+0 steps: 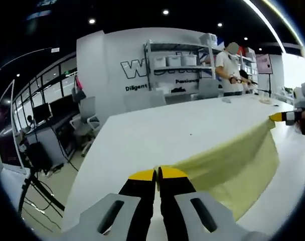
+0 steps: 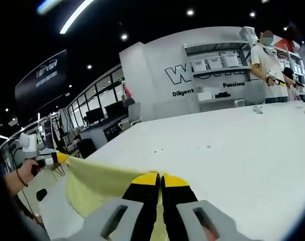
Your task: Fold the garment on the visible template until the final outline fits inside the template.
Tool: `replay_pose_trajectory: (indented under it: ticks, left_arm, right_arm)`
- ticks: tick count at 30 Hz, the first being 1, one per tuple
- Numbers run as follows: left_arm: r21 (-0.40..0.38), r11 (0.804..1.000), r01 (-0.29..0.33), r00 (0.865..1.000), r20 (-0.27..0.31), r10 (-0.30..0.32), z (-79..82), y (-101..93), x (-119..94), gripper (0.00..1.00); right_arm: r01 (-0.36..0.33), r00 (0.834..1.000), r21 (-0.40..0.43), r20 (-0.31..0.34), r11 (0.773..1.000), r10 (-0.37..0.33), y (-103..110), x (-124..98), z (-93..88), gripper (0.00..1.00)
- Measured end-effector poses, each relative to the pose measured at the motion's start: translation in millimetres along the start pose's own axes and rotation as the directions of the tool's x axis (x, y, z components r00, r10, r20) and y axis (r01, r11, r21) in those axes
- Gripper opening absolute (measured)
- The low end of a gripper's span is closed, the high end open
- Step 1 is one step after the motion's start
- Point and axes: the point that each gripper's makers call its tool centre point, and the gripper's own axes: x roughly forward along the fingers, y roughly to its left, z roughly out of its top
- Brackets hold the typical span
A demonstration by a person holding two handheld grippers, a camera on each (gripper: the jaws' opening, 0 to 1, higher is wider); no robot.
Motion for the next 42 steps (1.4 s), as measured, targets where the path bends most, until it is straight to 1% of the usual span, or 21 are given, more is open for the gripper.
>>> replay_pose_trajectory:
  ticks: [2,6,8,11,13,14,16,17,19,20,21,23,26,30,31,35,36,39,40,41,42]
  left_arm:
    - [0.024,1.000,0.003,1.000,-0.020,-0.002,-4.9,-0.2,10.8,0.01]
    - [0.033,0.999,0.014,0.998,-0.054,-0.012,-15.9,-0.6,28.5,0.01]
    - [0.036,0.999,0.021,0.997,-0.073,-0.018,-22.4,-0.8,35.6,0.01]
    - [0.027,0.999,0.030,0.993,-0.119,-0.026,-37.4,-0.2,50.8,0.01]
    - [0.016,0.999,0.031,0.987,-0.157,-0.028,-46.7,0.3,55.6,0.01]
    - [0.007,0.999,0.037,0.986,-0.164,-0.036,-52.7,-0.6,63.5,0.01]
    - [0.009,0.999,0.043,0.978,-0.204,-0.040,-63.6,-0.2,70.6,0.01]
    - [0.005,0.999,0.045,0.976,-0.213,-0.043,-67.0,-0.8,75.0,0.01]
    - [0.002,0.999,0.053,0.975,-0.216,-0.052,-70.4,-2.8,80.4,0.01]
    - [0.026,0.998,0.060,0.975,-0.214,-0.053,-72.1,-3.6,83.4,0.01]
    - [0.087,0.993,0.079,0.974,-0.221,-0.058,-74.6,-5.3,87.2,0.01]
    - [0.080,0.994,0.078,0.974,-0.217,-0.059,-78.0,-8.7,92.6,0.00]
    - [0.092,0.992,0.089,0.972,-0.227,-0.066,-83.2,-9.4,98.1,0.00]
    - [0.091,0.990,0.109,0.960,-0.269,-0.080,-97.3,-11.9,101.2,0.00]
    - [0.092,0.990,0.111,0.959,-0.273,-0.082,-98.2,-11.8,101.6,0.00]
    - [0.097,0.987,0.124,0.958,-0.271,-0.094,-96.8,-13.4,102.1,0.00]
    - [0.098,0.987,0.130,0.958,-0.268,-0.100,-96.1,-14.5,101.9,0.00]
    - [0.113,0.984,0.136,0.954,-0.284,-0.099,-98.0,-16.5,101.5,0.00]
    - [0.118,0.984,0.137,0.953,-0.286,-0.098,-97.9,-16.9,100.9,0.00]
    - [0.120,0.983,0.137,0.953,-0.287,-0.098,-98.2,-16.3,101.0,0.00]
    - [0.124,0.982,0.140,0.952,-0.289,-0.099,-98.9,-16.2,101.0,0.00]
  right_arm:
    - [0.009,1.000,-0.008,-0.013,1.000,-0.009,-6.2,10.3,-4.6,0.00]
    - [0.021,0.999,-0.050,-0.042,0.999,-0.023,-12.7,23.7,-13.6,0.00]
    - [0.031,0.997,-0.046,-0.071,0.998,-0.034,-17.1,31.0,-21.7,0.00]
    - [0.033,0.995,-0.049,-0.092,0.998,-0.037,-20.8,40.9,-30.2,0.00]
    - [0.032,0.994,-0.045,-0.099,0.998,-0.037,-21.6,44.5,-34.0,0.00]
    - [0.035,0.991,-0.096,-0.122,0.995,-0.047,-24.0,48.4,-39.7,0.00]
    - [0.034,0.988,-0.109,-0.145,0.994,-0.049,-25.0,53.8,-46.4,0.00]
    - [0.039,0.986,-0.117,-0.156,0.992,-0.057,-26.5,55.5,-49.4,0.00]
    - [0.047,0.977,-0.172,-0.198,0.984,-0.081,-33.3,58.9,-59.2,0.00]
    - [0.051,0.973,-0.169,-0.212,0.984,-0.087,-34.7,61.5,-63.9,0.00]
    - [0.047,0.973,-0.174,-0.216,0.984,-0.085,-34.8,63.2,-66.3,0.00]
    - [0.054,0.962,-0.216,-0.249,0.975,-0.108,-40.3,64.3,-74.9,0.00]
    - [0.056,0.959,-0.215,-0.262,0.975,-0.112,-44.3,67.3,-81.0,0.00]
    - [0.050,0.949,-0.256,-0.288,0.965,-0.126,-47.4,68.1,-90.5,0.00]
    - [0.044,0.948,-0.284,-0.291,0.958,-0.130,-48.1,68.3,-91.3,0.00]
    - [0.042,0.942,-0.311,-0.305,0.949,-0.142,-50.2,70.8,-93.5,0.00]
    - [0.041,0.937,-0.326,-0.316,0.944,-0.150,-52.7,71.5,-95.6,0.00]
    - [0.032,0.930,-0.366,-0.329,0.930,-0.161,-53.9,74.3,-99.0,0.00]
    - [0.030,0.930,-0.383,-0.328,0.923,-0.166,-53.8,74.8,-98.7,0.00]
    - [0.023,0.930,-0.417,-0.325,0.909,-0.172,-54.2,75.3,-98.3,0.00]
    - [0.019,0.927,-0.425,-0.332,0.905,-0.176,-54.6,75.3,-100.5,0.00]
